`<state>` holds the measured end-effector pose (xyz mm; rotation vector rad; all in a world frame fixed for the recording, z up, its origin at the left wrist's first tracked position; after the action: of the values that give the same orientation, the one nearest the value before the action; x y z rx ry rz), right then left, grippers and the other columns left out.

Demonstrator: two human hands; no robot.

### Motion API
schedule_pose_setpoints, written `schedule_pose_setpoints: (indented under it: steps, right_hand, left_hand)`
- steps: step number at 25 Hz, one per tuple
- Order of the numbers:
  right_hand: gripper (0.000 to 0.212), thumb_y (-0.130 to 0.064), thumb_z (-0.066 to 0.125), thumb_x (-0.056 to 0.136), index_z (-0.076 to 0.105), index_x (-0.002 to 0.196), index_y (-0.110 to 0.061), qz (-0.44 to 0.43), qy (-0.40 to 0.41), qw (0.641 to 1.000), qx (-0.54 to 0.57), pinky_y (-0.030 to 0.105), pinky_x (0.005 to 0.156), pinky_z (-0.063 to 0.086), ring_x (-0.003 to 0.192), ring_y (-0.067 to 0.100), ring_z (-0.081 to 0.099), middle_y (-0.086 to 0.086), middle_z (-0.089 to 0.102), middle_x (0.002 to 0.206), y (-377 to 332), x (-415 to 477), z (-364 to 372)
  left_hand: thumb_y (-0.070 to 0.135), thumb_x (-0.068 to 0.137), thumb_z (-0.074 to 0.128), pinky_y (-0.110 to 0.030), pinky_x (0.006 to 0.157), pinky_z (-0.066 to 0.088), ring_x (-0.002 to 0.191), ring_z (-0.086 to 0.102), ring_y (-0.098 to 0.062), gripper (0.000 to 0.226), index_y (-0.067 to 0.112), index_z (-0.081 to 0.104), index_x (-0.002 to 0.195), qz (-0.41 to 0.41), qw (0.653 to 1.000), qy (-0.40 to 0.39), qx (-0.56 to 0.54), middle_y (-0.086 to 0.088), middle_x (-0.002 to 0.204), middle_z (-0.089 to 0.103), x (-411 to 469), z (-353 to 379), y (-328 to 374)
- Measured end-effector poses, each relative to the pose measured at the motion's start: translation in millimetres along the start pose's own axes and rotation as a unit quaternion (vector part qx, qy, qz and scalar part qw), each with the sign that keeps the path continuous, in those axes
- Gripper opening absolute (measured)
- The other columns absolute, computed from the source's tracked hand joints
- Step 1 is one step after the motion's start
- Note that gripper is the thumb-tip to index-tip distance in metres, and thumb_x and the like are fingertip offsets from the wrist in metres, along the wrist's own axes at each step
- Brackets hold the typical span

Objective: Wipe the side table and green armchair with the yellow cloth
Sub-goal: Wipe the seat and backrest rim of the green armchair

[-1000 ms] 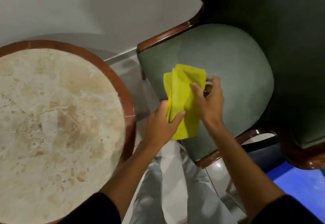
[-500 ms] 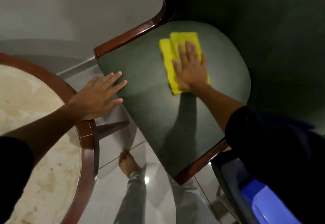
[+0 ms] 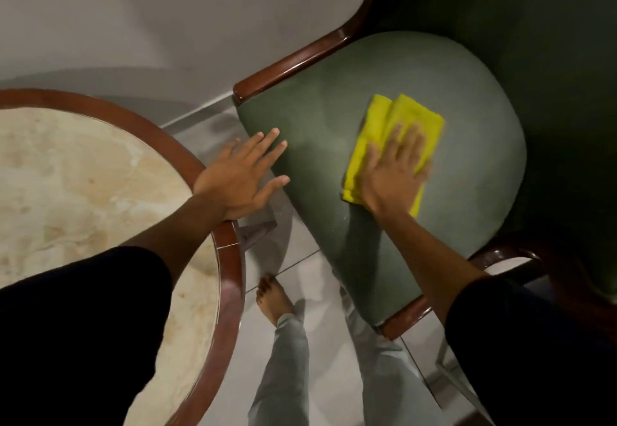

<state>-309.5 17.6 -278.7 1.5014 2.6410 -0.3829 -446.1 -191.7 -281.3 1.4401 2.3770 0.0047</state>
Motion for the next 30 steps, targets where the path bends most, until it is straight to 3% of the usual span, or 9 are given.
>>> schedule_pose_setpoints:
  steps: [4, 7, 10, 12, 15, 20, 24, 27, 30]
  right_hand:
    - [0.06, -0.044, 0.034, 0.099, 0.022, 0.154, -0.022, -0.326, -0.001, 0.941, -0.092, 0.053, 0.121, 0.013, 0.151, 0.029, 0.015, 0.009, 0.02, 0.163, -101.0, -53.2, 27.6]
    - [0.067, -0.029, 0.049, 0.092, 0.024, 0.154, -0.02, -0.478, -0.058, 0.855, -0.194, 0.052, 0.121, 0.013, 0.151, 0.028, 0.016, 0.008, 0.023, 0.162, -34.9, -159.1, 50.1]
    - [0.062, -0.041, 0.039, 0.096, 0.024, 0.154, -0.023, -0.373, -0.018, 0.914, -0.161, 0.052, 0.12, 0.015, 0.149, 0.029, 0.023, 0.011, 0.018, 0.162, 59.0, -147.5, 21.8]
    - [0.061, -0.044, 0.031, 0.098, 0.022, 0.154, -0.019, -0.095, 0.012, 0.993, -0.074, 0.054, 0.12, 0.019, 0.15, 0.032, 0.019, 0.016, 0.016, 0.163, 129.6, -88.1, -10.9]
    - [0.064, -0.044, 0.035, 0.1, 0.017, 0.155, -0.014, 0.214, 0.021, 0.974, 0.077, 0.06, 0.12, 0.013, 0.15, 0.039, 0.01, 0.023, 0.01, 0.163, 161.1, -58.0, -30.7]
    - [0.061, -0.054, 0.033, 0.097, 0.031, 0.151, -0.025, -0.288, -0.086, 0.954, 0.002, 0.052, 0.12, 0.02, 0.15, 0.029, 0.02, 0.01, 0.022, 0.162, -5.1, -123.5, 1.2]
    - [0.059, -0.058, 0.06, 0.082, 0.05, 0.126, -0.021, 0.055, -0.152, 0.987, 0.013, 0.043, 0.099, 0.038, 0.122, 0.028, 0.051, 0.008, 0.055, 0.13, 76.8, -114.2, -19.8]
    - [0.039, -0.043, 0.062, 0.084, 0.06, 0.112, -0.016, -0.004, -0.3, 0.952, 0.061, 0.038, 0.095, 0.042, 0.115, 0.03, 0.055, 0.011, 0.058, 0.121, 71.2, -109.0, -38.0]
    - [0.025, -0.031, 0.064, 0.078, 0.051, 0.098, -0.026, -0.072, -0.214, 0.967, 0.119, 0.036, 0.072, 0.047, 0.095, 0.028, 0.061, 0.002, 0.06, 0.101, 56.6, -70.7, -129.4]
  left_hand:
    - [0.057, 0.097, 0.015, -0.048, 0.117, 0.028, 0.149, 0.019, -0.023, 0.07, 0.015, 0.01, 0.153, -0.048, 0.996, 0.06, -0.041, -0.008, 0.162, 0.019, -3.8, -11.0, -8.8]
    - [0.059, 0.096, 0.012, -0.048, 0.115, 0.031, 0.148, 0.022, -0.024, 0.07, 0.018, 0.01, 0.153, -0.022, 0.999, 0.041, -0.004, -0.007, 0.162, 0.02, -3.9, -11.8, -3.6]
    - [0.063, 0.094, 0.001, -0.051, 0.116, 0.03, 0.149, 0.019, -0.025, 0.07, 0.026, 0.009, 0.152, 0.019, 0.999, 0.0, 0.033, -0.006, 0.163, 0.015, -3.8, 0.1, 0.3]
    - [0.064, 0.094, 0.003, -0.052, 0.116, 0.031, 0.149, 0.019, -0.025, 0.069, 0.028, 0.009, 0.152, 0.019, 0.999, -0.015, 0.029, -0.005, 0.163, 0.013, -1.2, 4.0, -1.7]
    - [0.065, 0.094, 0.005, -0.051, 0.114, 0.032, 0.148, 0.023, -0.025, 0.068, 0.029, 0.012, 0.152, 0.013, 0.999, -0.022, 0.032, -0.004, 0.163, 0.014, -1.0, 5.4, -2.2]
    - [0.064, 0.089, 0.006, -0.051, 0.116, 0.022, 0.148, 0.021, -0.022, 0.072, 0.032, 0.034, 0.146, -0.063, 0.996, -0.01, -0.059, -0.001, 0.161, 0.026, -1.1, -7.0, 5.5]
    - [0.069, 0.086, 0.015, -0.05, 0.112, 0.028, 0.144, 0.03, -0.028, 0.074, 0.03, 0.042, 0.142, -0.067, 0.994, 0.037, -0.079, -0.008, 0.154, 0.039, 9.4, -48.3, 43.6]
    - [0.08, 0.074, 0.032, -0.049, 0.113, 0.026, 0.147, 0.02, -0.032, 0.083, 0.039, 0.032, 0.146, 0.09, 0.995, -0.034, -0.011, -0.013, 0.16, 0.021, 30.8, -69.5, 127.5]
    - [0.061, 0.073, 0.06, -0.046, 0.116, 0.02, 0.149, 0.012, -0.025, 0.062, 0.039, 0.05, 0.131, 0.145, 0.972, -0.183, 0.012, -0.005, 0.16, 0.023, 58.7, -75.5, 175.2]
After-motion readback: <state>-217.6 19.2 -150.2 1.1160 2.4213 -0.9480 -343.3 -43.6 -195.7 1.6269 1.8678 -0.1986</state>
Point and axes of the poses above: each hand's wrist, its own x-axis towards the middle knuckle, its own z-axis out of the palm, y = z × x, the point moved 9 cm from there along x, towards the middle knuckle
